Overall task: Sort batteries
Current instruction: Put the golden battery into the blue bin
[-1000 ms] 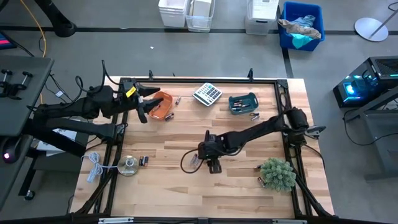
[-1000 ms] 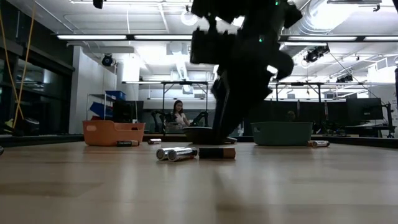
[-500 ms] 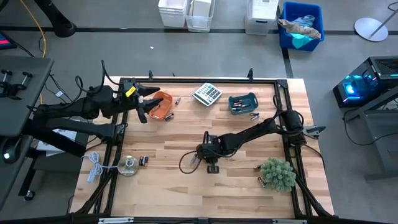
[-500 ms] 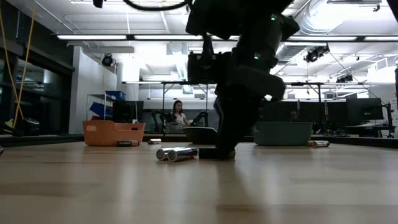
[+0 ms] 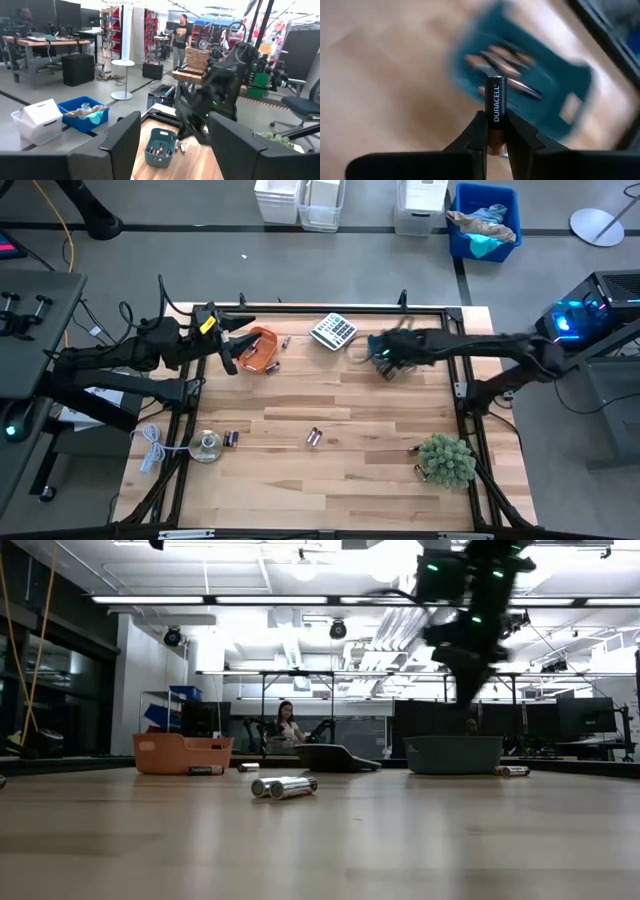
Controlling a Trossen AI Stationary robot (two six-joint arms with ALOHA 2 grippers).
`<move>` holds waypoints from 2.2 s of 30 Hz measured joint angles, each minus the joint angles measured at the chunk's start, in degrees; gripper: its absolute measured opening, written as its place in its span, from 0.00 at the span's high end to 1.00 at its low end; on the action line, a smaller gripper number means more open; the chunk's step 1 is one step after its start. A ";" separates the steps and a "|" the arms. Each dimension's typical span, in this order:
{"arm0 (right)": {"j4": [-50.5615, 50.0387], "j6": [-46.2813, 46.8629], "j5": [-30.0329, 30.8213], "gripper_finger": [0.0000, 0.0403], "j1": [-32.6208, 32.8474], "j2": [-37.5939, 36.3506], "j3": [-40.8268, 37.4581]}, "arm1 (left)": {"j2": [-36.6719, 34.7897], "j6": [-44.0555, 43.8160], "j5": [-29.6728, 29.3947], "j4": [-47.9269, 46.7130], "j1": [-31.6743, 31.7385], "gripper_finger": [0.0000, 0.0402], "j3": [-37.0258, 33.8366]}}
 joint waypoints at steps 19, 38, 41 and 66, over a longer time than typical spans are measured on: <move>18.29 12.89 -10.96 0.91 -19.62 -2.25 -9.86 | 0.07 -0.03 -0.04 3.16 0.00 0.46 0.00; 18.70 13.89 -14.09 0.91 -19.62 -1.31 -9.83 | 0.07 -0.02 -0.31 3.40 0.00 0.46 0.00; 18.70 13.92 -14.45 0.91 -19.62 -1.31 -9.83 | 0.07 -0.02 -0.31 3.36 0.00 0.46 0.00; 18.72 16.28 -15.65 0.91 -19.60 -1.33 -9.79 | 0.07 0.00 -0.31 3.33 0.00 0.46 0.00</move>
